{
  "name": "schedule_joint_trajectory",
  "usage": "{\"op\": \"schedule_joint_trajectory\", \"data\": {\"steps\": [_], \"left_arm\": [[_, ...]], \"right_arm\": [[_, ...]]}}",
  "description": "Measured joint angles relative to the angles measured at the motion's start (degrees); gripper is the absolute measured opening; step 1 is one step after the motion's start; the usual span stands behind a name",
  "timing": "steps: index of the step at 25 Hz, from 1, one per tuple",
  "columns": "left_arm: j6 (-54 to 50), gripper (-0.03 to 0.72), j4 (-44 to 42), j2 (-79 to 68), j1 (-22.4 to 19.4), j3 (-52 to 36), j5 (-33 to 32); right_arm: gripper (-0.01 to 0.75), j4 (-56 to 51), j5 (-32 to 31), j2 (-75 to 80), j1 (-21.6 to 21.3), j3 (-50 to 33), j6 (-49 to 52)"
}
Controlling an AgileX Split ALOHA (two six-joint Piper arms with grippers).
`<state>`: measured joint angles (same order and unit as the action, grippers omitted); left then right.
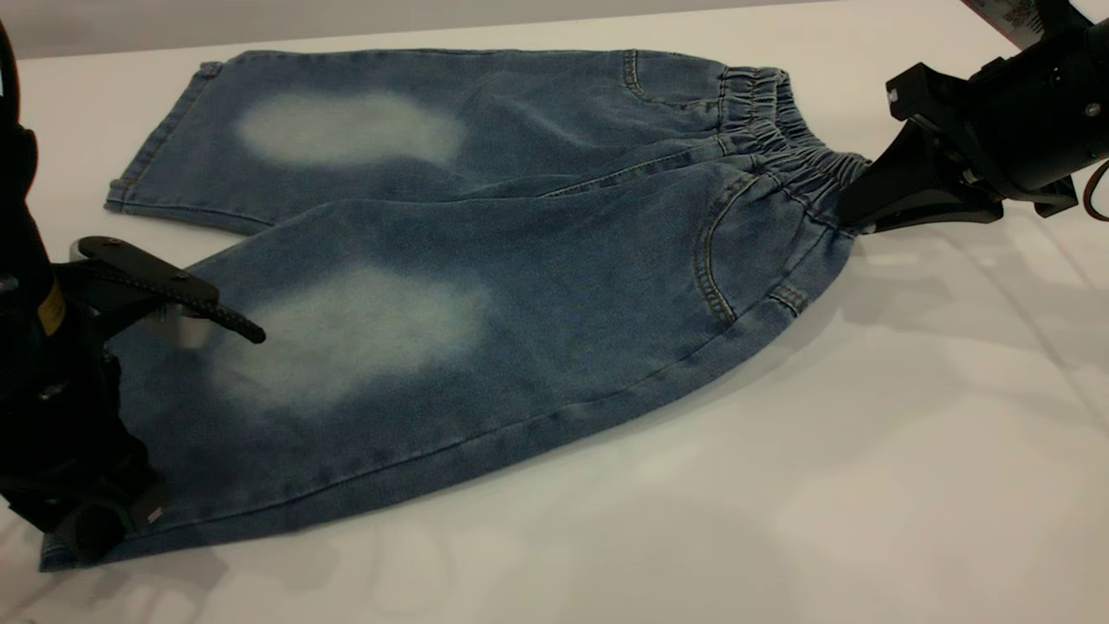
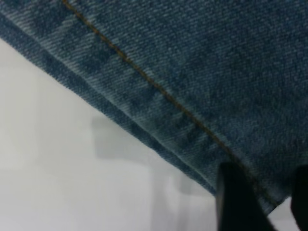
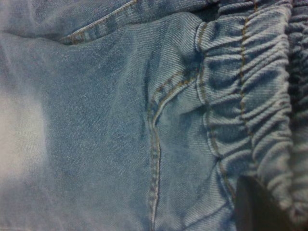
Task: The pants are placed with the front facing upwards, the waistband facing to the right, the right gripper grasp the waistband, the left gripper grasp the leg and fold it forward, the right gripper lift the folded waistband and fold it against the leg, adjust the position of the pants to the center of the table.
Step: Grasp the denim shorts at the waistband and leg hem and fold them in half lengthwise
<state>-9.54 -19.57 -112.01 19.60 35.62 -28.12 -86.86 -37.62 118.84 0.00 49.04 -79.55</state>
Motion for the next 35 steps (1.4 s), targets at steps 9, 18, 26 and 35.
{"op": "schedule_joint_trajectory", "data": {"steps": [9, 18, 26, 35], "left_arm": [[0.0, 0.459, 0.0, 0.0, 0.0, 0.0, 1.5], [-0.2, 0.461, 0.3, -1.2, 0.0, 0.0, 2.7], [-1.6, 0.445, 0.3, -2.8, 0.0, 0.2, 2.2], [-1.6, 0.181, 1.2, -3.2, 0.1, 0.0, 2.8]], "right_arm": [[0.035, 0.0, 0.0, 0.0, 0.0, 0.0, 0.0], [0.035, 0.1, -0.1, 0.0, 0.0, 0.0, 0.0], [0.035, 0.1, -0.5, 0.0, 0.0, 0.0, 0.0], [0.035, 0.1, -0.5, 0.0, 0.0, 0.0, 0.0]]}}
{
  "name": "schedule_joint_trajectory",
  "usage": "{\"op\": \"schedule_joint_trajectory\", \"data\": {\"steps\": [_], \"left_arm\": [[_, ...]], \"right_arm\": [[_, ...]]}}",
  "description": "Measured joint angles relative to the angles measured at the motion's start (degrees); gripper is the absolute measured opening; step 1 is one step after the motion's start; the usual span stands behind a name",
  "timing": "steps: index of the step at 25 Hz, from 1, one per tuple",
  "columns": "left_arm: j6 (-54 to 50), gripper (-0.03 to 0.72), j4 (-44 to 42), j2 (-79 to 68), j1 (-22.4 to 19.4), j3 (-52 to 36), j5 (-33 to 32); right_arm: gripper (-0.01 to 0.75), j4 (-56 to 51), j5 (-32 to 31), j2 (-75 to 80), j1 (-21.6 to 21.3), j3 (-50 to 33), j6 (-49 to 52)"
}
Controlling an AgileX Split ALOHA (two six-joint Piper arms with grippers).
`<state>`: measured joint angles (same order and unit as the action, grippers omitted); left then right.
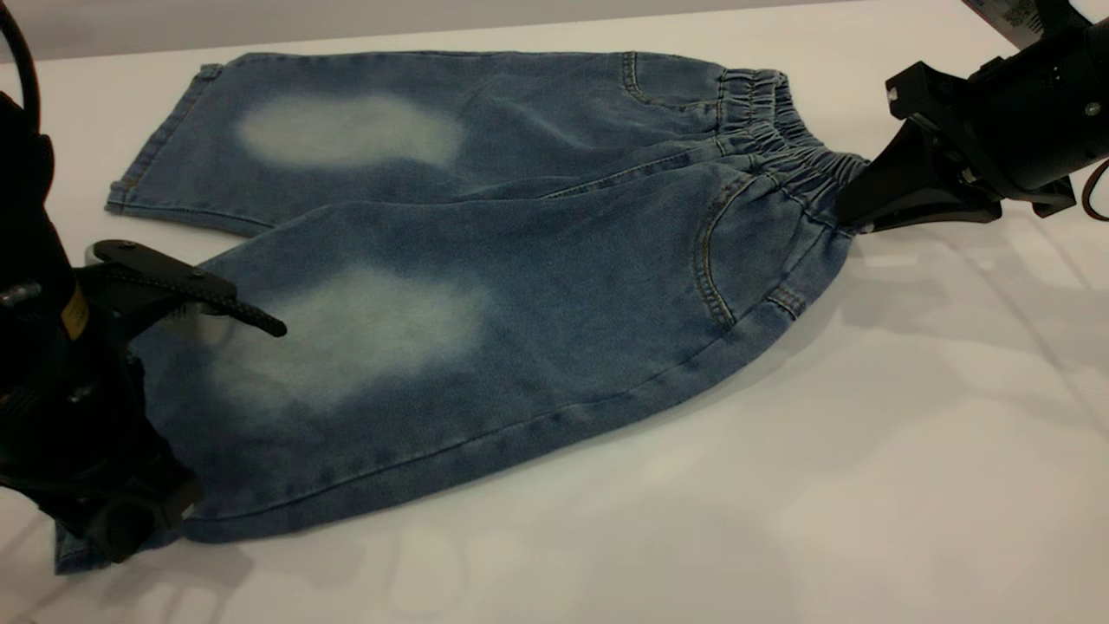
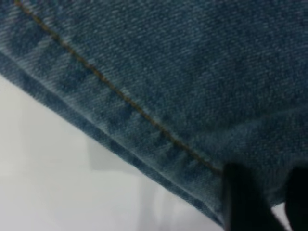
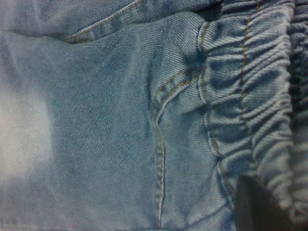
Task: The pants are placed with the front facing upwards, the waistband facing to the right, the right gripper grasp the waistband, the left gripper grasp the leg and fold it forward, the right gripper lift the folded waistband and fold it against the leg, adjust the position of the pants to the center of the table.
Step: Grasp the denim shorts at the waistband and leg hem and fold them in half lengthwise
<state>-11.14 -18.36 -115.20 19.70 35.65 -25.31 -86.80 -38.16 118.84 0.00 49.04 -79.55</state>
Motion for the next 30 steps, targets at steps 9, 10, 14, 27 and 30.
{"op": "schedule_joint_trajectory", "data": {"steps": [9, 10, 14, 27, 30], "left_arm": [[-0.2, 0.038, -1.2, -0.3, -0.1, 2.7, -5.1], [-0.2, 0.038, -1.3, -0.1, -0.1, 3.4, -6.0], [0.2, 0.036, -1.6, 3.5, -0.2, 4.6, -7.1], [3.6, 0.036, 1.0, 21.3, -0.2, 4.7, -9.4], [3.6, 0.036, 2.9, 24.5, -0.2, 4.9, -9.4]], "right_arm": [[0.033, 0.0, 0.0, 0.0, 0.0, 0.0, 0.0], [0.033, 0.0, 0.0, 0.0, 0.0, 0.0, 0.0], [0.033, 0.1, 0.0, 0.0, 0.0, 0.0, 0.0], [0.032, -0.1, 0.2, -0.7, 0.0, 0.0, 0.0], [0.032, -0.1, 0.3, -2.8, 0.0, -0.1, 0.0]]}}
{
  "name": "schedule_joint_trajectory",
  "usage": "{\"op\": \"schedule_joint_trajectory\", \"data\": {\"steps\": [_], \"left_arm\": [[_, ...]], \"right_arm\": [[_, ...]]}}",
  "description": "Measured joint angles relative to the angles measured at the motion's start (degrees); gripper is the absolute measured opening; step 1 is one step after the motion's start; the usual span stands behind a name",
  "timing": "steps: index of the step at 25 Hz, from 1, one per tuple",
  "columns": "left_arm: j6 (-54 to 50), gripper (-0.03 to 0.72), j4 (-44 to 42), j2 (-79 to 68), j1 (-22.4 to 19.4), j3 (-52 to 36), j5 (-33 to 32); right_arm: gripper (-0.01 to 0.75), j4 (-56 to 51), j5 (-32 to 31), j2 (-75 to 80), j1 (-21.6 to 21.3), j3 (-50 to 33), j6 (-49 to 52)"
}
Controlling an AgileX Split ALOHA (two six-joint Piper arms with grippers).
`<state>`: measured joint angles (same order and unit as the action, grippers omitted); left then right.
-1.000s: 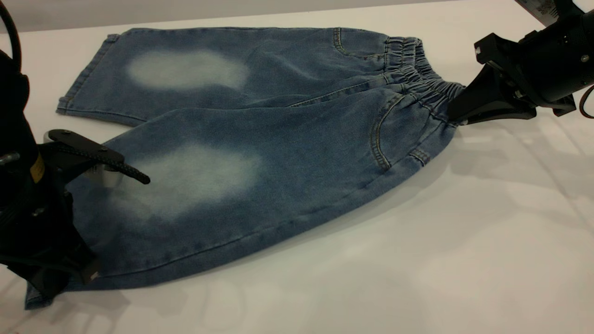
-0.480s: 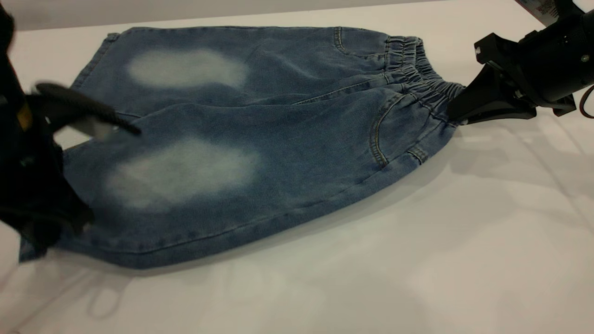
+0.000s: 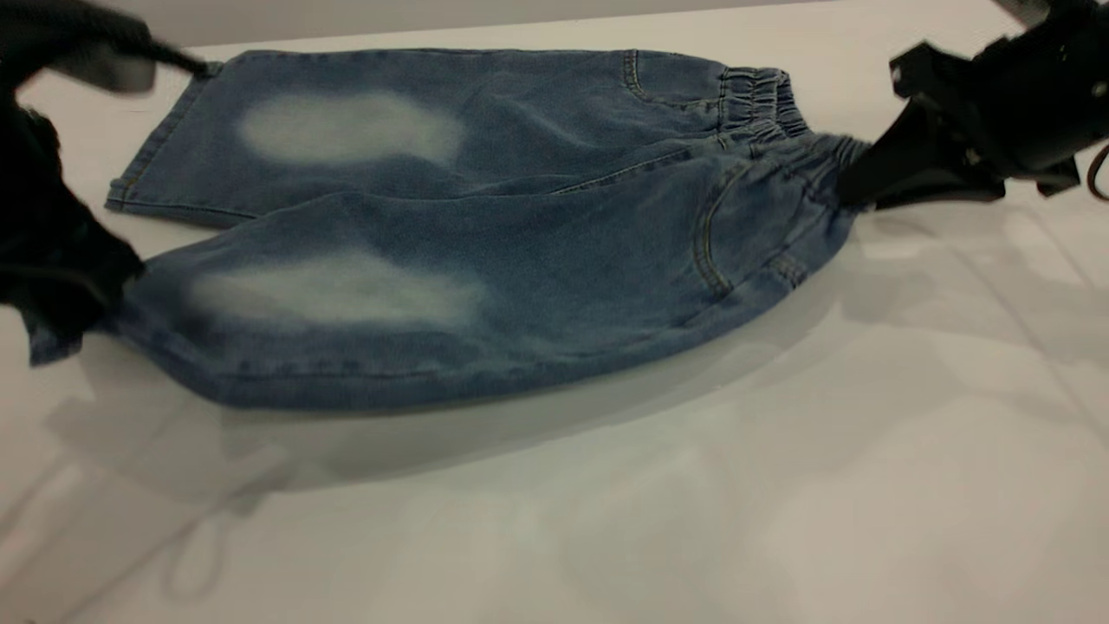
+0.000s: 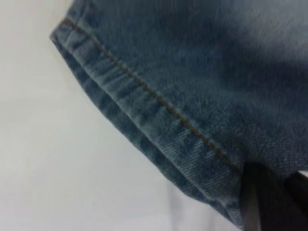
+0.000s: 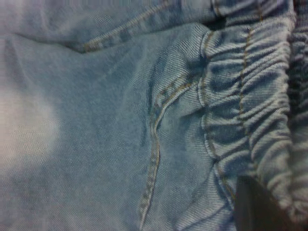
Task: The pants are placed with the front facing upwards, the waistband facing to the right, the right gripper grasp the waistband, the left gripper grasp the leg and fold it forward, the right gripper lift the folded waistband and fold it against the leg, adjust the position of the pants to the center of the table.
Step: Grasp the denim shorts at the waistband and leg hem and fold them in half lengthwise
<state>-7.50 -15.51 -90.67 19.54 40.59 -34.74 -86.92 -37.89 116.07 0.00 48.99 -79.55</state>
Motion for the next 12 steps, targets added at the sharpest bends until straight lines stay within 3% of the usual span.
{"op": "schedule_joint_trajectory", "data": {"steps": [6, 12], "left_arm": [[1.5, 0.036, 2.9, 5.8, 0.3, 0.1, 0.2], [1.8, 0.036, 3.9, 11.1, 4.2, 0.1, 0.9]], "right_arm": [[0.032, 3.7, 0.8, -5.4, 0.0, 0.0, 3.7], [0.032, 8.0, 1.3, -10.2, 0.0, -0.5, 7.7]]}}
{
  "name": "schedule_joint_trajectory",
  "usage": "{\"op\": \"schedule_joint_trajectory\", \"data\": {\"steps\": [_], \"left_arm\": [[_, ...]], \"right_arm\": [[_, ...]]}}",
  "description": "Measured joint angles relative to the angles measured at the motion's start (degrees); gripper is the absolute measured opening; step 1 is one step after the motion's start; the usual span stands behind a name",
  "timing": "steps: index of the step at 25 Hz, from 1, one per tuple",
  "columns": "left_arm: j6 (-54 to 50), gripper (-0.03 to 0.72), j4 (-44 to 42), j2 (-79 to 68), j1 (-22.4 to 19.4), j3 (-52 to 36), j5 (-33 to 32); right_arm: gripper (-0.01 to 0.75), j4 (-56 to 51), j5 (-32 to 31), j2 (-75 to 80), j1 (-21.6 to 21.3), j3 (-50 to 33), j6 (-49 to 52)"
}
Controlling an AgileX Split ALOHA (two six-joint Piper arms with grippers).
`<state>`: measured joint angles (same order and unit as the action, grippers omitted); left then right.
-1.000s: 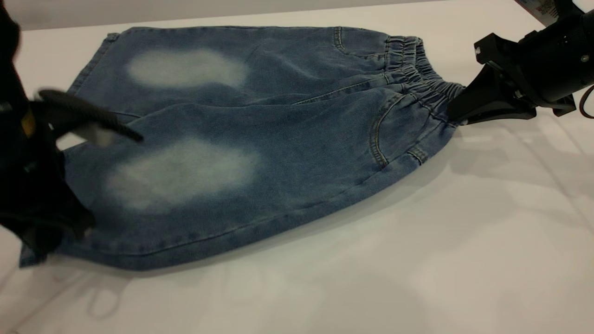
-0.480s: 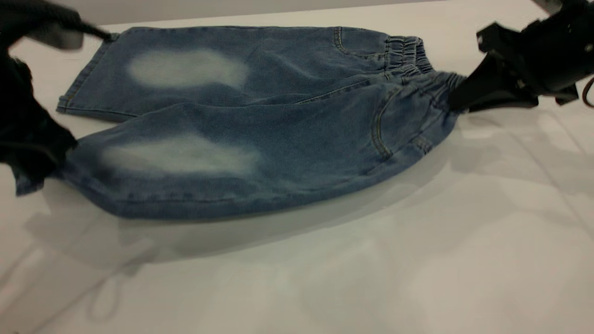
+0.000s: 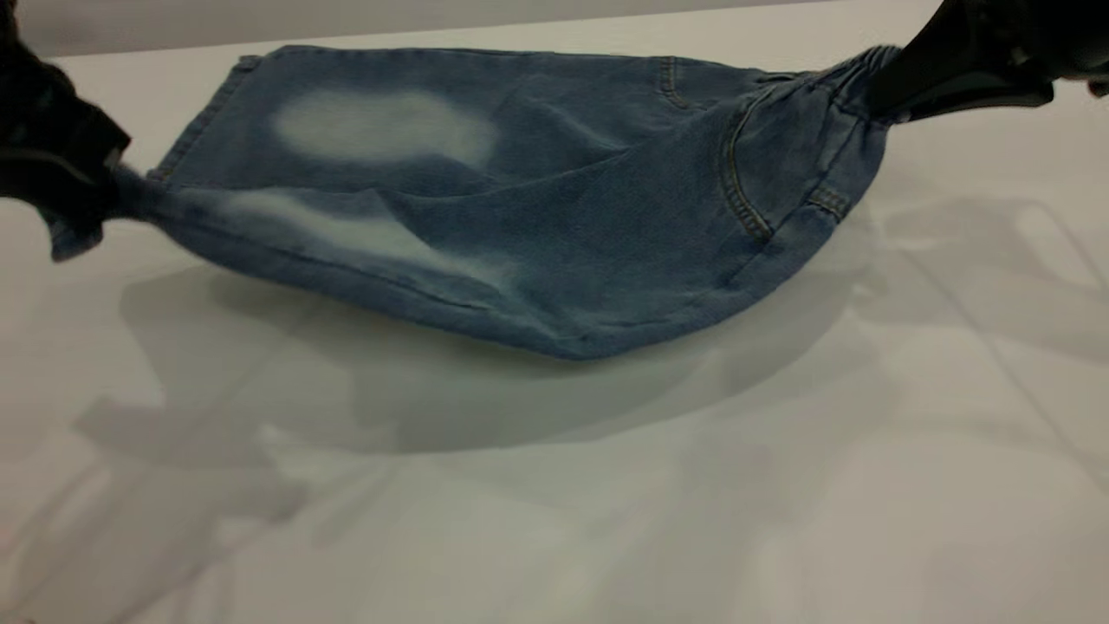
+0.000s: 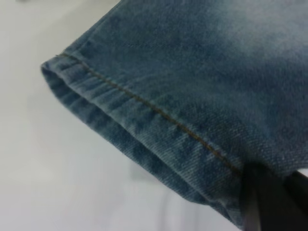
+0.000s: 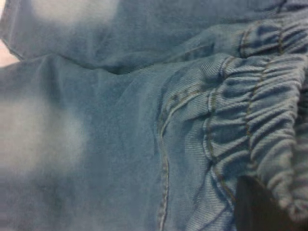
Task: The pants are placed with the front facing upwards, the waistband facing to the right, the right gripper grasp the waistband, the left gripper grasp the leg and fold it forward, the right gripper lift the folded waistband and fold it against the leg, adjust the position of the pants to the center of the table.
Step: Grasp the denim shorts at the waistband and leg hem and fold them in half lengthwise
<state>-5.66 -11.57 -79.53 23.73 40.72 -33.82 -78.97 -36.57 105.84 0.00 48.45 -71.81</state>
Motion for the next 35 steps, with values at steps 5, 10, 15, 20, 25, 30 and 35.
{"op": "schedule_joint_trajectory", "data": {"steps": [5, 10, 15, 20, 25, 30, 35], "left_arm": [[-0.8, 0.036, 0.0, 1.9, 3.1, 0.0, 1.0], [-1.9, 0.036, 0.0, 4.5, 3.5, 0.0, 2.1], [-2.5, 0.036, -0.7, 7.8, 3.5, 0.0, 5.4], [-2.5, 0.036, -2.1, 7.5, 3.3, 0.6, 9.2], [-3.4, 0.036, -2.1, 7.5, 3.2, 0.6, 15.3], [-4.5, 0.036, -2.4, 6.8, 2.7, 0.6, 21.2], [-4.4, 0.036, -2.5, 3.2, -1.6, 0.6, 24.0]], "right_arm": [[0.032, -0.2, 2.3, -3.5, 0.0, -2.6, -0.1], [0.032, -0.5, 3.2, -8.1, 0.0, -5.4, -0.2], [0.032, -0.6, 5.6, -13.0, 0.0, -6.8, 0.2], [0.032, -0.5, 7.7, -12.8, 0.0, -6.8, 0.9], [0.032, -1.2, 10.3, -12.8, 0.0, -6.8, 2.1], [0.032, -1.4, 13.0, -12.6, 0.0, -6.5, 3.8], [0.032, -1.4, 13.6, -12.6, 0.0, -5.4, 3.9]]}}
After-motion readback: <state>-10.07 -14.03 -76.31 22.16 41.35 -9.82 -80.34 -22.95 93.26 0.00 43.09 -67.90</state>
